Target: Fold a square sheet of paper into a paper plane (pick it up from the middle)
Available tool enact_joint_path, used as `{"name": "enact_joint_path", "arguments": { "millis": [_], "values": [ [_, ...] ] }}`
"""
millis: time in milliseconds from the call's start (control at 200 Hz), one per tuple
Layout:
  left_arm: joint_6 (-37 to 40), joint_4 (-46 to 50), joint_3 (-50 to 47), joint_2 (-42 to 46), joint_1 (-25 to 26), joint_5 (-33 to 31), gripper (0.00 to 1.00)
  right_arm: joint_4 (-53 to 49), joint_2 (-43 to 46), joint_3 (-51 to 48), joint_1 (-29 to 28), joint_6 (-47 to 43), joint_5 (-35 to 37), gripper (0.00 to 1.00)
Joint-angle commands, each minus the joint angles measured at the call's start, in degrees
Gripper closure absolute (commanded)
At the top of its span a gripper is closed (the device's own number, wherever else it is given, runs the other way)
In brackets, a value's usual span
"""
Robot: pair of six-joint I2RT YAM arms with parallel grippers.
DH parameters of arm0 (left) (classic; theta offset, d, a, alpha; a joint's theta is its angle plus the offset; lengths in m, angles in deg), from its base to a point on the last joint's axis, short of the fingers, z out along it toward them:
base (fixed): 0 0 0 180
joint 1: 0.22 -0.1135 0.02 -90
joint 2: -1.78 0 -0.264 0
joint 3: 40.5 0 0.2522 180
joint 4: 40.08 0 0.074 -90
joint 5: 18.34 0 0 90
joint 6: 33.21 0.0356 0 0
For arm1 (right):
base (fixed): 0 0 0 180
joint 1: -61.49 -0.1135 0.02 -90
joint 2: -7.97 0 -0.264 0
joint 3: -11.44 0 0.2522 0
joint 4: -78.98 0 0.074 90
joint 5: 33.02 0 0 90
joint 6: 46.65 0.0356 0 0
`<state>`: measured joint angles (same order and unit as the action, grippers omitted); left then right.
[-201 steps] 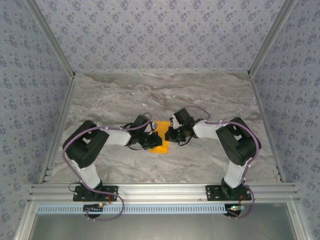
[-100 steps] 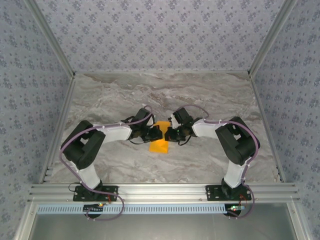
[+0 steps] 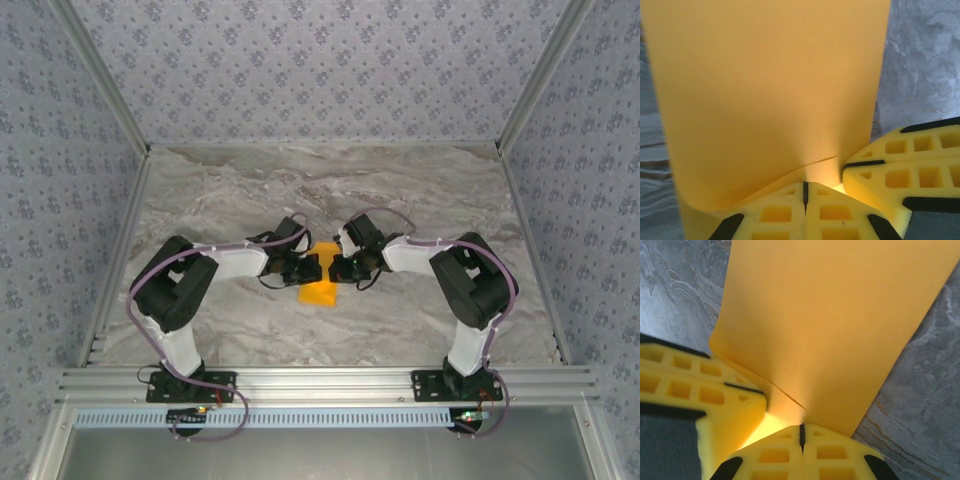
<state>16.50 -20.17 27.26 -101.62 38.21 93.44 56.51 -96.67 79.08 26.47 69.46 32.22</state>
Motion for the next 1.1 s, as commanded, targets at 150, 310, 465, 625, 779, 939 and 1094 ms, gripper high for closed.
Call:
{"name": "enact_joint_path", "arguments": {
  "millis": [150,310,465,625,779,939,1094],
  "values": [
    [10.7,5.4,0.1,-1.3,-7.0,-2.1,0.94,-8.6,-6.4,-5.3,0.8,-3.6,9.9,1.0],
    [13.5,6.1,1.5,0.6,-8.9,0.6,0.94,-7.9,-6.0,-5.2,0.7,-3.0,9.0,1.0],
    [11.1,3.6,1.2,6.1,-7.5,4.1,0.93,-7.6,-5.1,-4.9,0.3,-2.4,8.5,1.0],
    [7.4,0.5,-0.1,7.1,-2.8,4.4,0.93,-7.5,-4.7,-4.8,0.2,-2.1,8.0,1.0],
    [5.5,0.0,-0.6,3.6,-0.7,2.6,0.94,-6.9,-4.1,-4.8,0.2,-1.8,7.1,1.0],
    [4.5,0.1,-1.2,0.3,-0.8,1.0,0.97,-5.3,-2.5,-4.8,0.1,-1.5,4.9,1.0],
    [3.6,1.7,-1.4,-1.9,-0.7,-1.8,1.0,-4.1,-0.3,-3.9,0.2,-2.0,2.7,1.0]
  ]
}}
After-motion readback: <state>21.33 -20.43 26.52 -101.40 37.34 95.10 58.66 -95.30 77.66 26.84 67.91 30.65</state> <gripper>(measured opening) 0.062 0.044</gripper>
